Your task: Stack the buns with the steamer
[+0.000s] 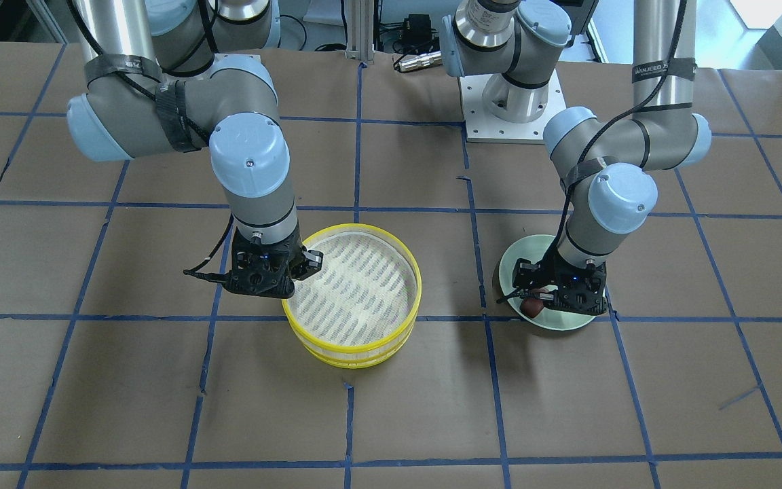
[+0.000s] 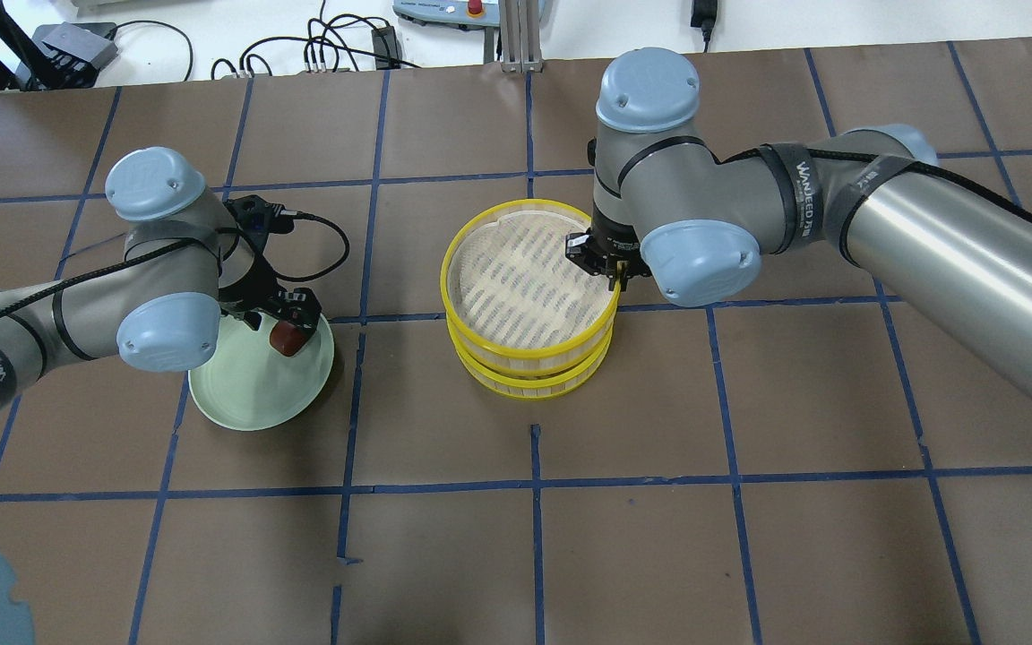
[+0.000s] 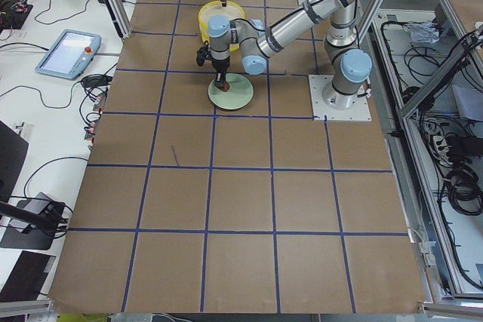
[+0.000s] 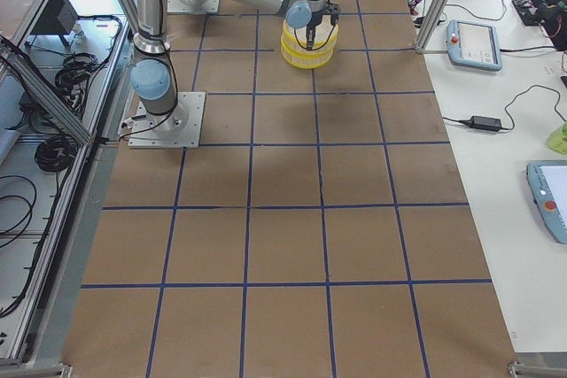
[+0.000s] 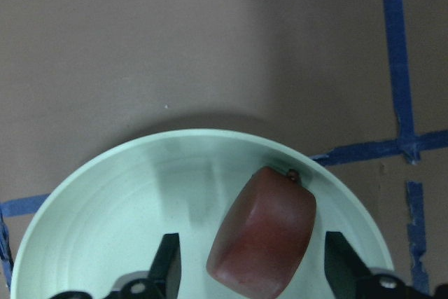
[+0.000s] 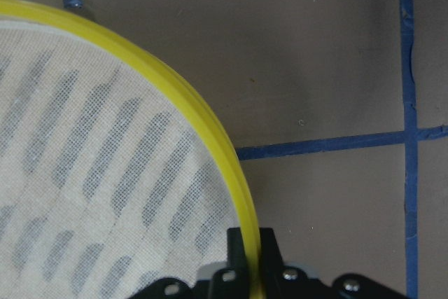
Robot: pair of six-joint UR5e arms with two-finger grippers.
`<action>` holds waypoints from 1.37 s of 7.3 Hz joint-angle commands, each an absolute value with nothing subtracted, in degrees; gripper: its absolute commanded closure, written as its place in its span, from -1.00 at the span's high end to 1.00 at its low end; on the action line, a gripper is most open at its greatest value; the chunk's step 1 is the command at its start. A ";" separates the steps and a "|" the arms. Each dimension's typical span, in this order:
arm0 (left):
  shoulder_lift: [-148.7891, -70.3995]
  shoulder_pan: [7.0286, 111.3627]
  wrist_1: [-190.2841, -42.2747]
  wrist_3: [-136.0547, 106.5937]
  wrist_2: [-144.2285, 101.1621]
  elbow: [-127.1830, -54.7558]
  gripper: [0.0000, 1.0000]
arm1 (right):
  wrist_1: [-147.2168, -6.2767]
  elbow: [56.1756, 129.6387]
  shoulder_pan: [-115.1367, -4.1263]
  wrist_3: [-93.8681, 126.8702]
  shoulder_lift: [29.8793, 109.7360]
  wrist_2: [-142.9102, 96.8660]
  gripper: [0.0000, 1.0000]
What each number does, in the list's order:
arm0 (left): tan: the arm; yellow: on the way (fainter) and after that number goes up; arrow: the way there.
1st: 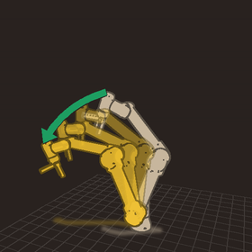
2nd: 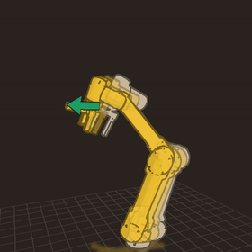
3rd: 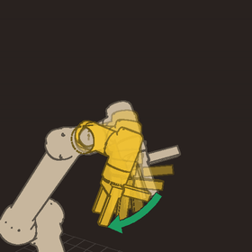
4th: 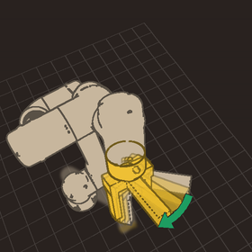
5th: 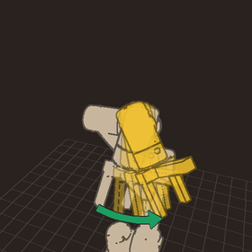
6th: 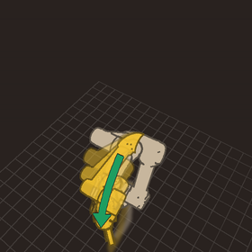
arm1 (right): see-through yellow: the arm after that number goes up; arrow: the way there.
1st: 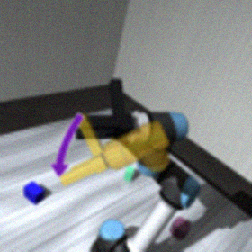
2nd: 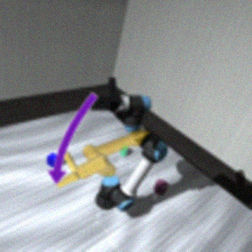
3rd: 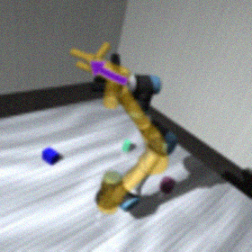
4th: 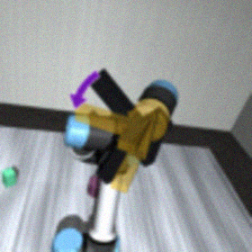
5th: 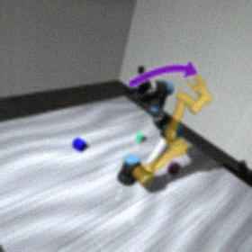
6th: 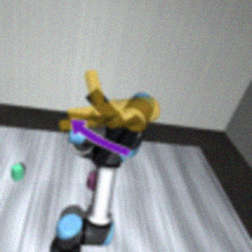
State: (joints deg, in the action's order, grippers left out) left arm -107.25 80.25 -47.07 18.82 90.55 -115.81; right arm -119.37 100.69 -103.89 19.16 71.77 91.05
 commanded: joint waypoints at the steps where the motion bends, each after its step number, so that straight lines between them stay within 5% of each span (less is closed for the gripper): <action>1: -105.92 80.24 -46.76 18.98 90.44 -114.97 -0.98 | -119.44 100.81 -104.93 19.60 71.90 91.14 -0.85; 3: -100.05 81.91 -50.77 18.28 90.44 -112.86 -0.97 | -119.36 100.99 -105.03 19.51 71.81 91.23 -0.76; 5: -95.81 84.62 -58.76 11.56 86.32 -107.79 -0.97 | -119.36 100.90 -105.03 18.46 71.81 92.98 0.99; 10: -98.70 103.41 -59.52 -16.28 85.96 -100.46 -0.93 | -101.15 90.66 -94.60 10.06 82.33 92.20 1.00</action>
